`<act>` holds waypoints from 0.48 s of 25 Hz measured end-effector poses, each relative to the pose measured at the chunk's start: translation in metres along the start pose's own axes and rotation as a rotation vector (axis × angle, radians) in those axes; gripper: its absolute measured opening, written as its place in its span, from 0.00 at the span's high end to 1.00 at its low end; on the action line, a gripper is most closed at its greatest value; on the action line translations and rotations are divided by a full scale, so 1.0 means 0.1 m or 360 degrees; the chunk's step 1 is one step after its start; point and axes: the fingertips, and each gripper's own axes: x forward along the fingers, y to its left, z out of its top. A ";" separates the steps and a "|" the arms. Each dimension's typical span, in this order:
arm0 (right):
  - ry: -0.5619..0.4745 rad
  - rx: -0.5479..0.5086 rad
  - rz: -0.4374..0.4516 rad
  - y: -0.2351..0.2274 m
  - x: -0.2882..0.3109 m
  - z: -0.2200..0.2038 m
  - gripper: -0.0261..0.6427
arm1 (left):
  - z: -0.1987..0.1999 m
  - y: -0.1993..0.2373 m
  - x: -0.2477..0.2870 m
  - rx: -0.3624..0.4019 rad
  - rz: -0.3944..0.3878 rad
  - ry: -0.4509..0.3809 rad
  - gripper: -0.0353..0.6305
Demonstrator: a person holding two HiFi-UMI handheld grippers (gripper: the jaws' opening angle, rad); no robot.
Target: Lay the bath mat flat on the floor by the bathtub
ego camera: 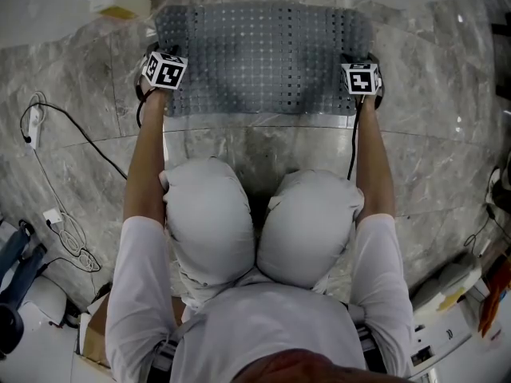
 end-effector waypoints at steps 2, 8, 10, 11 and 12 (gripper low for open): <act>0.0013 0.0011 -0.0013 -0.02 0.00 -0.02 0.56 | -0.07 -0.01 0.04 -0.0009 -0.0029 0.0056 0.55; 0.0012 0.0021 -0.0043 -0.07 -0.06 -0.03 0.52 | -0.27 -0.03 0.07 0.0006 -0.0044 0.0131 0.42; 0.0013 0.0015 -0.0054 -0.11 -0.08 -0.04 0.51 | -0.30 -0.01 0.06 0.0006 -0.0028 0.0132 0.39; 0.0013 0.0021 -0.0060 -0.13 -0.09 -0.04 0.51 | -0.30 0.00 0.05 0.0002 -0.0023 0.0132 0.38; 0.0017 0.0031 -0.0064 -0.15 -0.11 -0.05 0.51 | -0.31 0.01 0.04 -0.0007 -0.0021 0.0132 0.36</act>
